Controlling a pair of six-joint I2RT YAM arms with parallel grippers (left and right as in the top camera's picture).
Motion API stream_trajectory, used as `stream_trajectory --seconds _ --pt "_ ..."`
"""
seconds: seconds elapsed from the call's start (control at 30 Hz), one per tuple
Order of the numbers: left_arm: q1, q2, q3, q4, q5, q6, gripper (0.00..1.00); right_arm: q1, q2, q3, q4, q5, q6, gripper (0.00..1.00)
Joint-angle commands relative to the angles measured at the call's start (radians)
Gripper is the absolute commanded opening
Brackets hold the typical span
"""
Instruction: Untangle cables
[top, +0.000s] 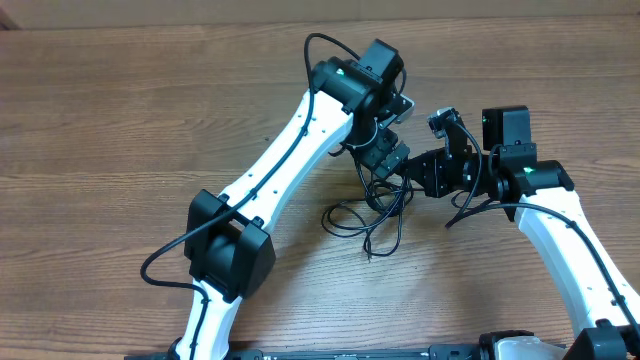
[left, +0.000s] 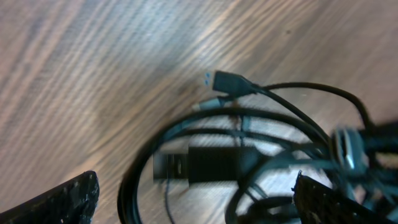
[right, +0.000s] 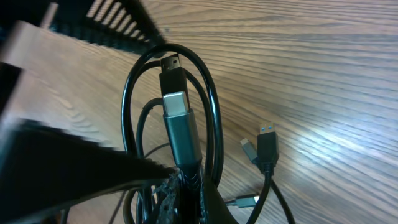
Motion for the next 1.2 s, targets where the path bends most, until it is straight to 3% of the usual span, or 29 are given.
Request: stream_trajectory --seconds 0.0,0.43,0.73,0.9,1.17 --pt "-0.004 0.008 0.021 0.009 -0.167 -0.007 0.99 -0.004 -0.02 0.04 0.007 -0.077 0.006 0.04" --pt "0.067 0.008 0.021 0.008 -0.223 -0.023 1.0 -0.011 -0.028 0.04 -0.002 -0.101 0.006 0.04" --pt "0.119 0.008 0.021 0.009 -0.209 -0.071 1.0 -0.093 -0.028 0.04 -0.003 -0.252 -0.001 0.04" --pt "0.122 0.008 0.021 0.019 -0.204 -0.078 1.0 -0.099 -0.028 0.04 -0.022 -0.357 -0.079 0.04" --pt "0.126 0.008 0.021 0.029 -0.204 -0.078 1.0 -0.099 -0.028 0.04 -0.024 -0.38 -0.081 0.04"
